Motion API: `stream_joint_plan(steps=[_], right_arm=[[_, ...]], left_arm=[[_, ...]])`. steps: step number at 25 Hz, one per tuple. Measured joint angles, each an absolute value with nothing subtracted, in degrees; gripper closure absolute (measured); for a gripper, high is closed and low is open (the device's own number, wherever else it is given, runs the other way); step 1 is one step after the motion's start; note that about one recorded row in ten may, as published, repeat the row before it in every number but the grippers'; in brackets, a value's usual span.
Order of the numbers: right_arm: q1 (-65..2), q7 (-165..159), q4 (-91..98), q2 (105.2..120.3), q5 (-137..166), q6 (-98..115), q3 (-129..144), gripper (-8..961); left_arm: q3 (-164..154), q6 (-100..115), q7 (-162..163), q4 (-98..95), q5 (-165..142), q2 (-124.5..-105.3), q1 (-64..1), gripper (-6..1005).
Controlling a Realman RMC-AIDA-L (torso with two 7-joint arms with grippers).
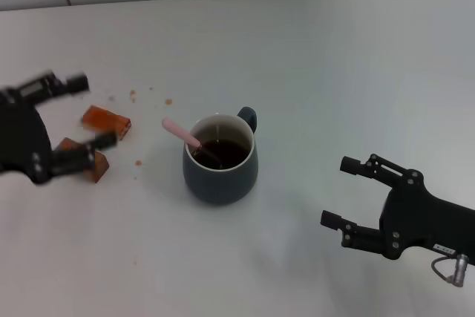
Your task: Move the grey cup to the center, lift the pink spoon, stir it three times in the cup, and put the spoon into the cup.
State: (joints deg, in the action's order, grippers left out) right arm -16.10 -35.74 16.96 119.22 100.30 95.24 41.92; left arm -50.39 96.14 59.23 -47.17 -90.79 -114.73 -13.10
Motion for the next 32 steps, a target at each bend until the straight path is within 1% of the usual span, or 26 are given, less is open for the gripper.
stream_joint_plan(steps=[2,3,4,6,18,32], right_arm=[[-16.3,-35.7,17.0,119.29,100.3,96.6,41.9,113],[-16.4,-35.7,17.0,119.31,100.1,97.2,41.9,113],[-16.4,-35.7,17.0,119.33,100.0,97.7,41.9,113],[-16.8,-35.7,16.8,119.37,99.7,98.3,42.2,114],[-17.5,-35.9,16.6,119.36,100.0,97.5,42.5,113],[-17.9,-35.9,16.5,119.28,100.3,96.7,42.6,113]], left_arm=[[-50.4,96.3,55.4,-43.9,-92.5,-115.37,-12.9,185],[-50.3,96.2,53.0,-42.0,-94.3,-116.43,-12.5,185],[-50.3,96.1,52.7,-41.6,-94.7,-116.65,-12.5,185],[-50.3,95.9,51.3,-38.8,-97.3,-117.74,-12.8,185],[-48.9,94.9,49.1,-33.8,-97.9,-117.88,-13.0,184],[-48.5,95.1,48.7,-32.8,-98.0,-117.86,-13.0,184]])
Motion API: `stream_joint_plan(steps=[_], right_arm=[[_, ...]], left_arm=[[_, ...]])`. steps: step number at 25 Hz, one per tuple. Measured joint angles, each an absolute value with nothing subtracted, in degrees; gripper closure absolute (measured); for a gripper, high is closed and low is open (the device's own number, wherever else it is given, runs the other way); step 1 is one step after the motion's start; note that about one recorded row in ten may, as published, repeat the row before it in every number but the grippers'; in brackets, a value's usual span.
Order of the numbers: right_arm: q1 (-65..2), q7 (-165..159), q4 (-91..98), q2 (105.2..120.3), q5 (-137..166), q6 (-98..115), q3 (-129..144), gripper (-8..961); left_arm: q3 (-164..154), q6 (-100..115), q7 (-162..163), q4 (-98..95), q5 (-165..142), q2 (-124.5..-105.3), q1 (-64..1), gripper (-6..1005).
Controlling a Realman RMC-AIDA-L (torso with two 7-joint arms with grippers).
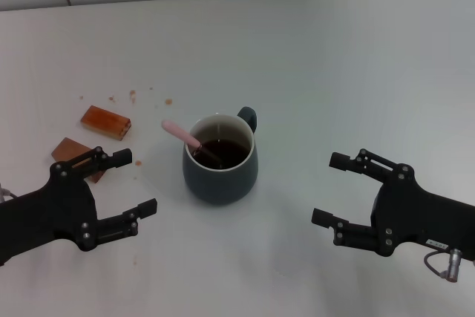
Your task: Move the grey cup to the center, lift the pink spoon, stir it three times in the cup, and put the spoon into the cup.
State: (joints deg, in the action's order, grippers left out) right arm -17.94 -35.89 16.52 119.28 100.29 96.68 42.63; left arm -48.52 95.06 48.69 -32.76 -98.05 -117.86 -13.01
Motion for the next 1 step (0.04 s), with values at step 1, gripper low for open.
stream_joint_plan(steps=[1], right_arm=[[-17.9,-35.9,16.5,119.28,100.3,96.7,42.6,113]], left_arm=[[-48.5,95.1,48.7,-32.7,-98.0,-117.86,-13.0,184]])
